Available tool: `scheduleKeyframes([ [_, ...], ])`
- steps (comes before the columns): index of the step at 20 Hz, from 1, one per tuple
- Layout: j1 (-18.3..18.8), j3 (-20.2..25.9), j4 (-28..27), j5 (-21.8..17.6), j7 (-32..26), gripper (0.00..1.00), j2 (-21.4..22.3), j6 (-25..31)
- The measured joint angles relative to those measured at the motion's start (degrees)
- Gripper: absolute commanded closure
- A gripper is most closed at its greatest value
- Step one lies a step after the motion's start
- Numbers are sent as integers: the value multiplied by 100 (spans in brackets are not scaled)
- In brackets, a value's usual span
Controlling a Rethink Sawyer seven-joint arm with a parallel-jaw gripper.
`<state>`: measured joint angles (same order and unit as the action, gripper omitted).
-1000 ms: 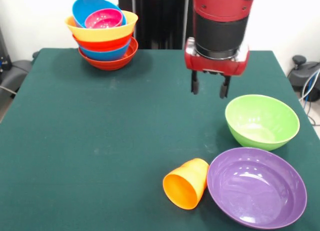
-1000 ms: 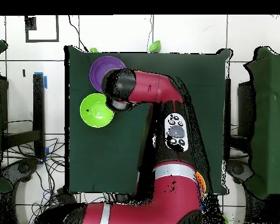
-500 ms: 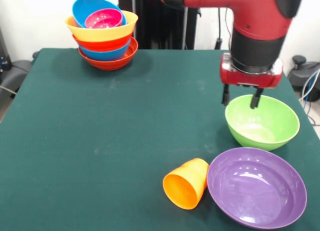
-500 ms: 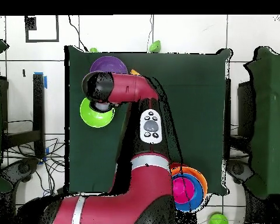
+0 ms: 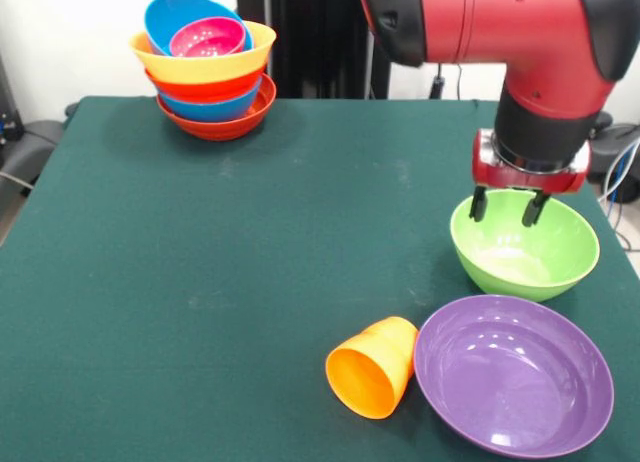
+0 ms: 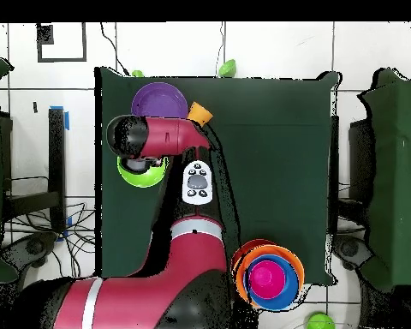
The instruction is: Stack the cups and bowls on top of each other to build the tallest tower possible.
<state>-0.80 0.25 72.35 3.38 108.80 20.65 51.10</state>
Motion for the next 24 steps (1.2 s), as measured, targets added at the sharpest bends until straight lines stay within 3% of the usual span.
scheduleKeyframes([
  [8, -78, -157, 16, -4, 0, 0, -371, -2],
  [16, -96, -338, 9, -5, 0, 0, -453, 47],
  [24, -90, -410, -78, -7, 0, 0, -299, 664],
])
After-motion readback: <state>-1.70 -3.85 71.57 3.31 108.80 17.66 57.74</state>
